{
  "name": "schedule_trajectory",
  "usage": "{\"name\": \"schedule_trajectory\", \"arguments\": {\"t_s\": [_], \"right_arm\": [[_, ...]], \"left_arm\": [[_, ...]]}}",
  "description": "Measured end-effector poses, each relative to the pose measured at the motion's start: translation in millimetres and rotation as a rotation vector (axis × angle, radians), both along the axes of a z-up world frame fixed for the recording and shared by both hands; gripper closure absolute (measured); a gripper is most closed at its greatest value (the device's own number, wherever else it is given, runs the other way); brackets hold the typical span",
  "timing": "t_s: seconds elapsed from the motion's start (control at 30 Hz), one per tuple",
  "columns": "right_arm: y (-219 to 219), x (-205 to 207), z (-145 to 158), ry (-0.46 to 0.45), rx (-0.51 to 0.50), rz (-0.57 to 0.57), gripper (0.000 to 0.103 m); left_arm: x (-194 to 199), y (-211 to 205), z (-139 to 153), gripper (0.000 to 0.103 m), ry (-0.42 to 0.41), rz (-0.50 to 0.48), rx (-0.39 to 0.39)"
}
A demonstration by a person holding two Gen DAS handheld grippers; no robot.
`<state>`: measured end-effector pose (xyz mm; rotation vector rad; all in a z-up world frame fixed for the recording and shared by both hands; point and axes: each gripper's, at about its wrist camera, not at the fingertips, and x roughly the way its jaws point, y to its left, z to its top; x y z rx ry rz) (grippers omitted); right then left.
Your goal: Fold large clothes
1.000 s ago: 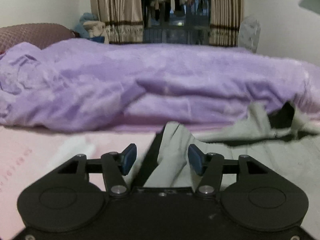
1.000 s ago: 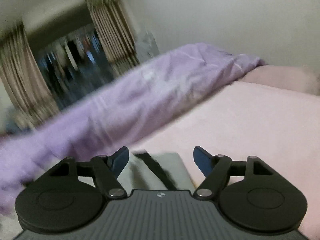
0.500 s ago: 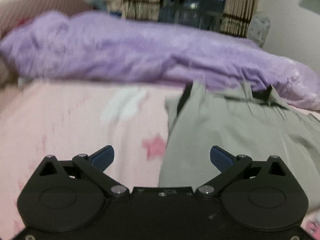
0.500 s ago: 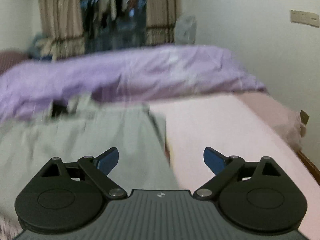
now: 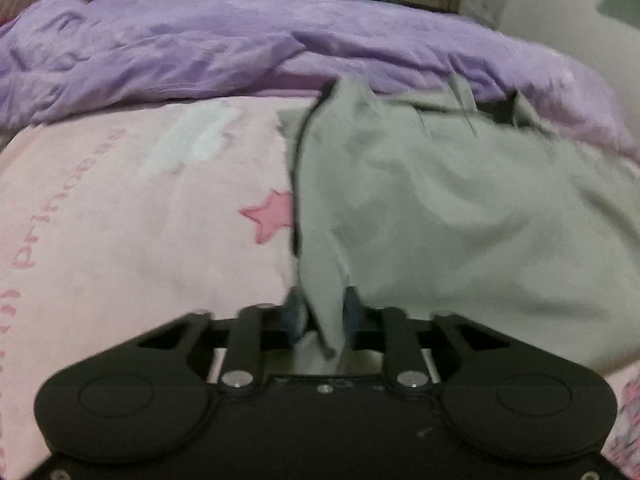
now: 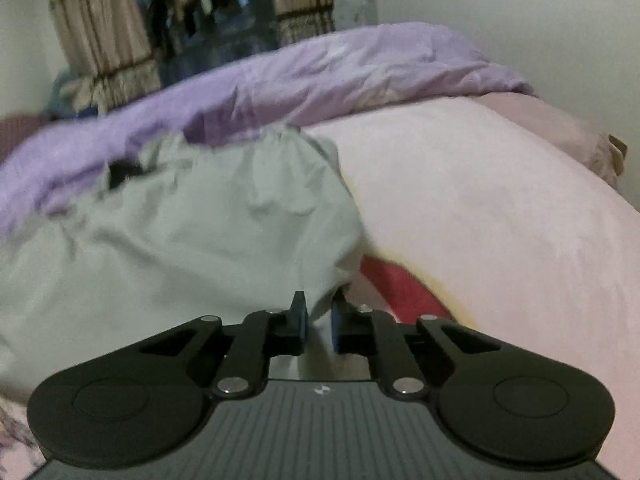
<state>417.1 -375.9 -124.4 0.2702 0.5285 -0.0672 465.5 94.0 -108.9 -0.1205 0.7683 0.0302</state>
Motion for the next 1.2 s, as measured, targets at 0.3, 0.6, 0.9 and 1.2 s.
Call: {"name": "schedule_trajectory", "arguments": {"t_s": [0.3,0.6,0.9,1.2], "right_arm": [[8,-155,73,-0.265,0.129,-0.043,0.103],[10,-138,20,-0.049,-0.085,-0.079,0.074],[24,-47,-10,0.087,-0.086,0.001,0.013],[17,-73,12,-0.042,0.104,0.023,0.096]], "left_arm": [[-115,15,72,0.101,-0.094,-0.02,0.117],[-88,49,-7,0.092,0.062,0.013,0.063],[-63,39,-9,0.012,0.02,-0.093,-0.016],[-70,20,29,0.093,-0.098,-0.03,0.018]]}}
